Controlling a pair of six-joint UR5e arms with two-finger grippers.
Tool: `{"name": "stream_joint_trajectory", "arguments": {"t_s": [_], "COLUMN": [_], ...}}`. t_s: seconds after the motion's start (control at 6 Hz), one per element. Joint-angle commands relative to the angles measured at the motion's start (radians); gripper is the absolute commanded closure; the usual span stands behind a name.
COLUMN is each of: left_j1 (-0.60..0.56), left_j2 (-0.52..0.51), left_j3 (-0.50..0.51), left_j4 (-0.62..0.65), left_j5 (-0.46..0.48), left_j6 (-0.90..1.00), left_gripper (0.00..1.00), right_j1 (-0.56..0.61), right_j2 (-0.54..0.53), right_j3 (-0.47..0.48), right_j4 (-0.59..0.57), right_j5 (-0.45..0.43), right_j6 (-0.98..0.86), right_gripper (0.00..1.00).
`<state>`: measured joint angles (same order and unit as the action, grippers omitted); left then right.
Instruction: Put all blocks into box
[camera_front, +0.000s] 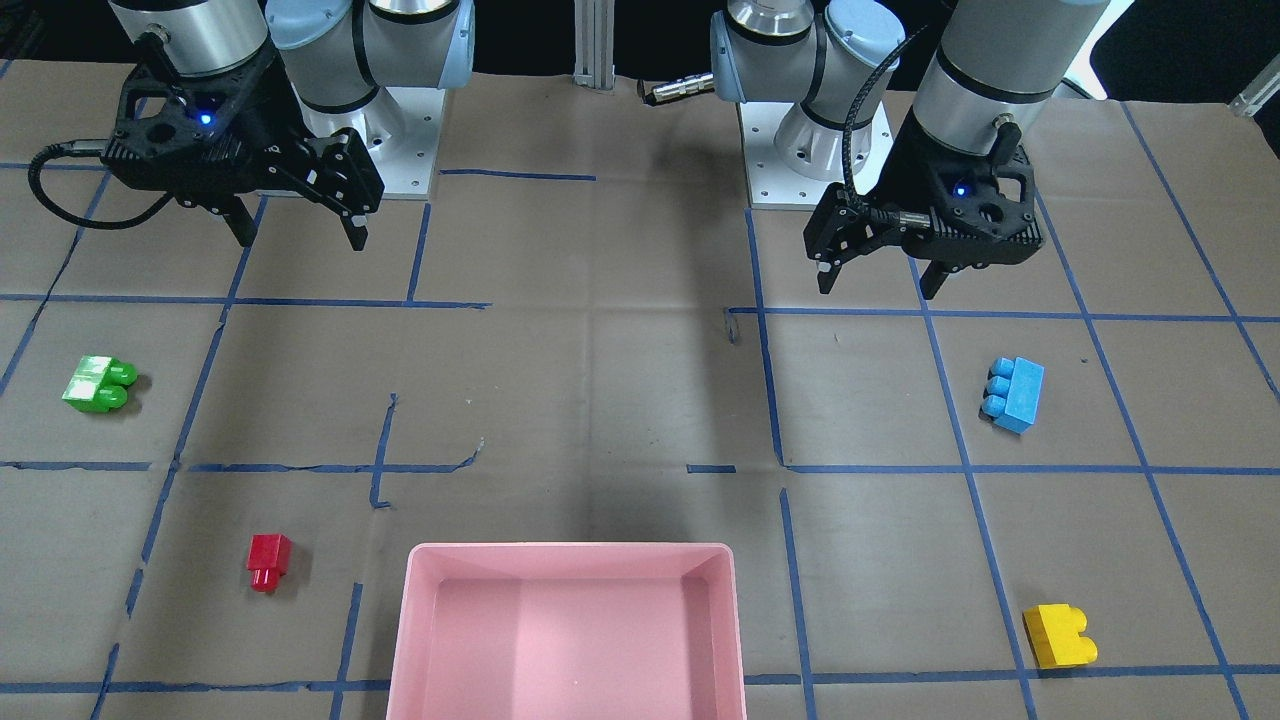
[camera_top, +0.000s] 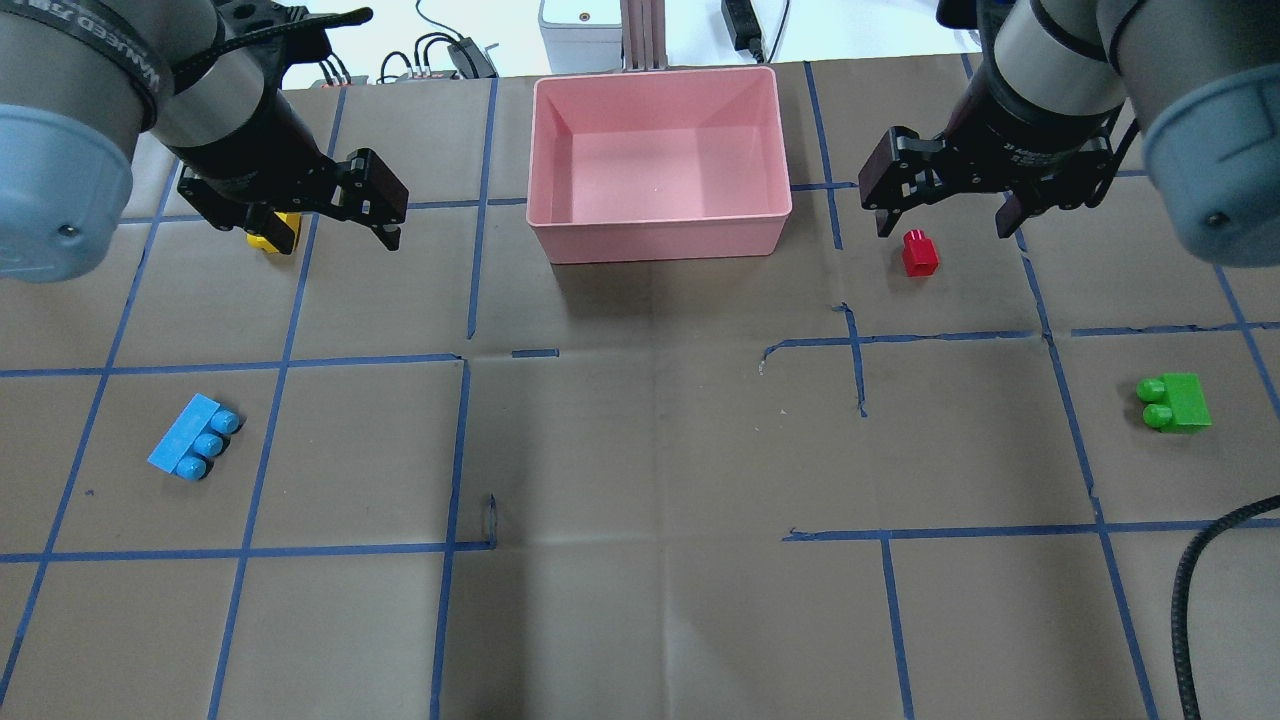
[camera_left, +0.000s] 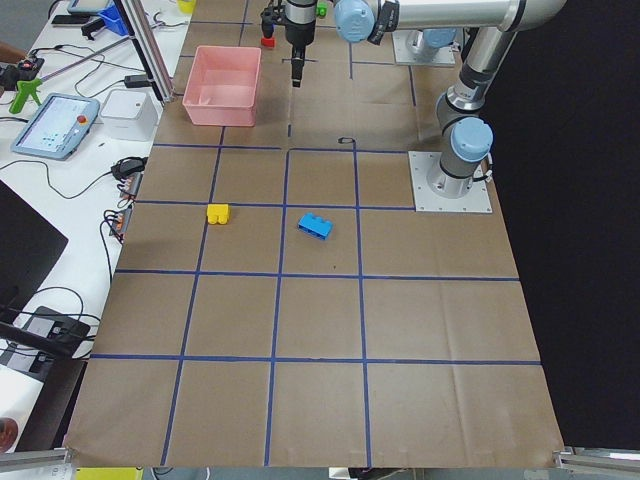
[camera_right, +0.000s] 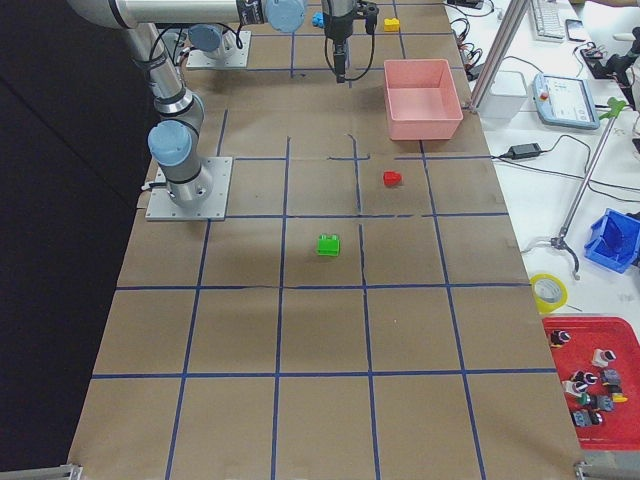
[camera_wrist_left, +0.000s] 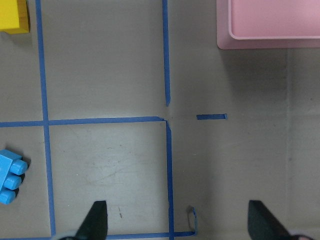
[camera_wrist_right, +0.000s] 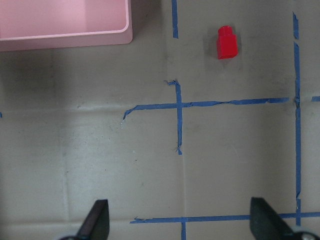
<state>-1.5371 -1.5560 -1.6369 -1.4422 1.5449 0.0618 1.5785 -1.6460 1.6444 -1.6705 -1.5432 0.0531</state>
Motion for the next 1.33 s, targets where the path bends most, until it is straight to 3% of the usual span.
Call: {"name": "stream_joint_trajectory", "arguments": {"t_s": [0.0, 0.67, 1.0, 1.17], "left_j1": [0.0, 0.0, 0.018, 0.084], "left_j2": [0.001, 0.008, 0.017, 0.02], "left_j3": [-0.001, -0.007, -0.017, -0.018], "left_j4": [0.0, 0.006, 0.006, 0.0], "left_j5": [0.0, 0.009, 0.017, 0.015], "left_j6": [0.0, 0.003, 0.044, 0.164], "left_gripper": [0.01, 0.01, 0.01, 0.01], "right_j1": [0.0, -0.011, -0.047, -0.117], "right_j2": [-0.026, -0.026, -0.023, -0.023], "right_j3": [0.017, 0.06, 0.061, 0.063], "right_j4": [0.008, -0.014, -0.032, -0.029], "right_j5": [0.003, 0.006, 0.003, 0.003], "right_j6": [0.011, -0.006, -0.129, -0.207], "right_gripper": [0.0, 0.0, 0.0, 0.0]}}
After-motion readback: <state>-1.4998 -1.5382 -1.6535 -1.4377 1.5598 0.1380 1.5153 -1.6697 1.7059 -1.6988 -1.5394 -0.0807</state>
